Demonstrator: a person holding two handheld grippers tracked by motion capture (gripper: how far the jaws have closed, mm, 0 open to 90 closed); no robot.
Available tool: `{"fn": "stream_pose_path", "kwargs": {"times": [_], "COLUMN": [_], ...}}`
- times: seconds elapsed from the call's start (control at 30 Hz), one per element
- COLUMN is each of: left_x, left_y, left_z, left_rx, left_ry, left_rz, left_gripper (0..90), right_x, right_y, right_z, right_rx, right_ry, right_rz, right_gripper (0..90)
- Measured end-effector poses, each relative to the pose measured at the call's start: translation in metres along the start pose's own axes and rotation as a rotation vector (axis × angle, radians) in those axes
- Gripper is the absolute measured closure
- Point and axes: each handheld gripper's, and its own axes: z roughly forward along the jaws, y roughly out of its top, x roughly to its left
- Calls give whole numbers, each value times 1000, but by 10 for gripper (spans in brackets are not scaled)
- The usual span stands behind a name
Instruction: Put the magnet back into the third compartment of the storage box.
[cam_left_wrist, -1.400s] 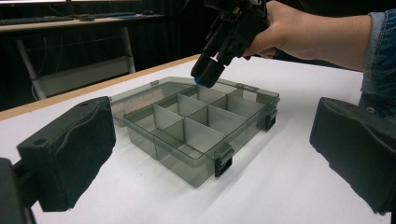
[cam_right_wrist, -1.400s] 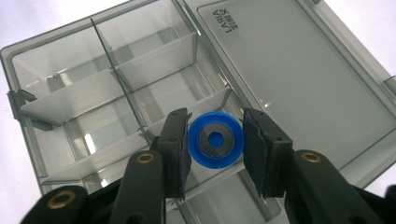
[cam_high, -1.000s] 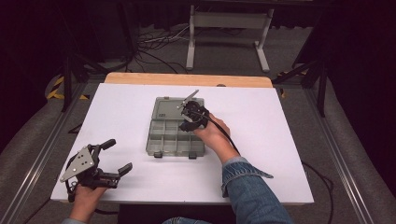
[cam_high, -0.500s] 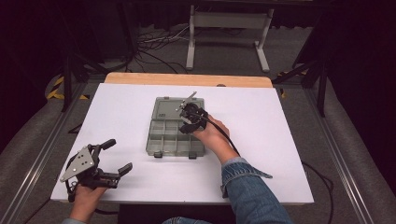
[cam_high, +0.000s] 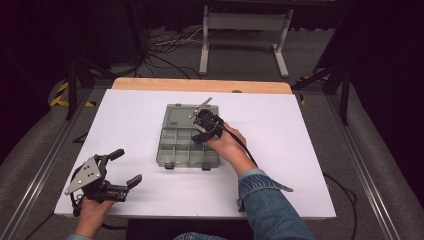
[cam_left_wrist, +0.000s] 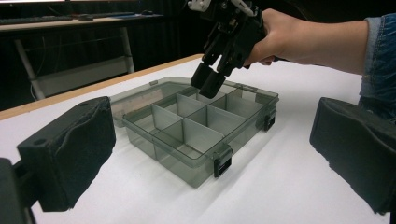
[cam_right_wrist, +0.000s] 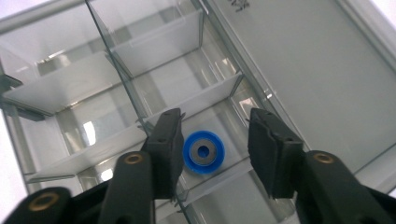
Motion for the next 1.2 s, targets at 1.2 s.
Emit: {"fn": "stream_pose_path", "kwargs": {"times": [1.2], "left_x": [0], "left_y": [0], "left_z": [0], "left_rx": [0], "left_ry": [-1], "left_rz": [4], "left_gripper": [9], "right_x": [35], "right_y": [-26], "right_z": [-80], "right_rx": [-301], "right_ry": [1], "right_rz": [-45], "right_gripper": [146]}}
